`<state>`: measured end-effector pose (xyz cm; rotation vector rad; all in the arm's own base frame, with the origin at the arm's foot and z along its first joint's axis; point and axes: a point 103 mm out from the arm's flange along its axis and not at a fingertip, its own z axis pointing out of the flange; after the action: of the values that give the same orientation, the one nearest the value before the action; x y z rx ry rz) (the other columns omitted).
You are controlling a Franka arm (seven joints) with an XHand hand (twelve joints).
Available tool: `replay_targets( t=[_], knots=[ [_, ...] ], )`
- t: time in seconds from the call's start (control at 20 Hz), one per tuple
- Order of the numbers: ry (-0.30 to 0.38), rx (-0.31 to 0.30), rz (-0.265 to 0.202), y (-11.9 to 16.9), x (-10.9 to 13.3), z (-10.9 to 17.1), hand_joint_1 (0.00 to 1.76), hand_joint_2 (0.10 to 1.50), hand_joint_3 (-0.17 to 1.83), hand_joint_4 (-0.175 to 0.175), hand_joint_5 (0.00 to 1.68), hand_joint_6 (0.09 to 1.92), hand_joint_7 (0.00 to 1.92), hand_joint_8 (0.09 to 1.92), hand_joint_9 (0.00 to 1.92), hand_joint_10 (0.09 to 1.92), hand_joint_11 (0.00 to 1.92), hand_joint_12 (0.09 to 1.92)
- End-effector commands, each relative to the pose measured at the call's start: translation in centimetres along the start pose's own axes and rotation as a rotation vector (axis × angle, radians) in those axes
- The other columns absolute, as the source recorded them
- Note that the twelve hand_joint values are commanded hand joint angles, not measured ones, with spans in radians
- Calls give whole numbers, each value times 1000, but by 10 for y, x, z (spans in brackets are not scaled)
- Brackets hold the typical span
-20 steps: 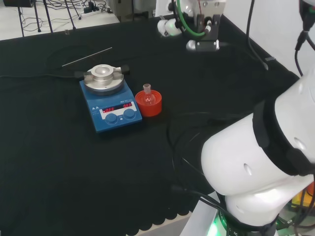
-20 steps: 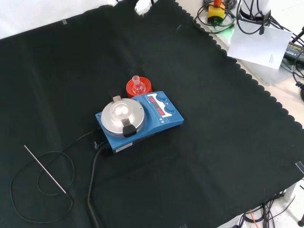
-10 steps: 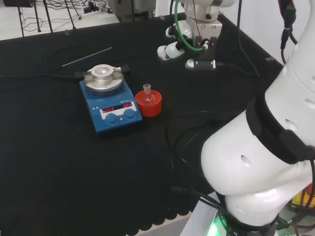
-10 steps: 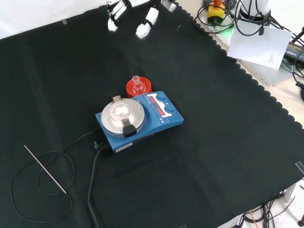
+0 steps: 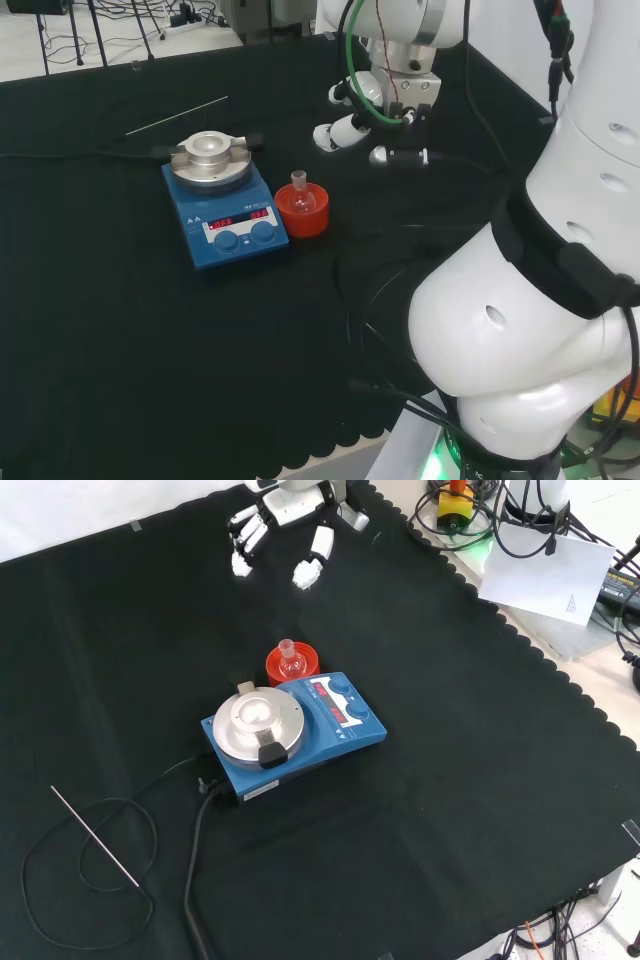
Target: Pick up the round-bottom flask.
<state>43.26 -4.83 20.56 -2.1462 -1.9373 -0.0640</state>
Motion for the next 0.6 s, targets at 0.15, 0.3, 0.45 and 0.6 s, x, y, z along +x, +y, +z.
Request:
replay_targets(
  t=[0.15,0.3,0.45,0.6],
  knots=[
    [39,32,-63,2,6,30,748,697,470,-62,569,87,294,685,465,702,0,1398],
    [16,50,-53,3,6,43,757,685,474,-60,578,87,297,684,467,700,0,1397],
    [11,67,-58,7,16,54,764,676,477,-58,586,87,299,684,469,699,0,1393],
    [10,79,-61,10,21,59,767,672,479,-57,590,87,300,683,471,698,0,1390]
  ],
)
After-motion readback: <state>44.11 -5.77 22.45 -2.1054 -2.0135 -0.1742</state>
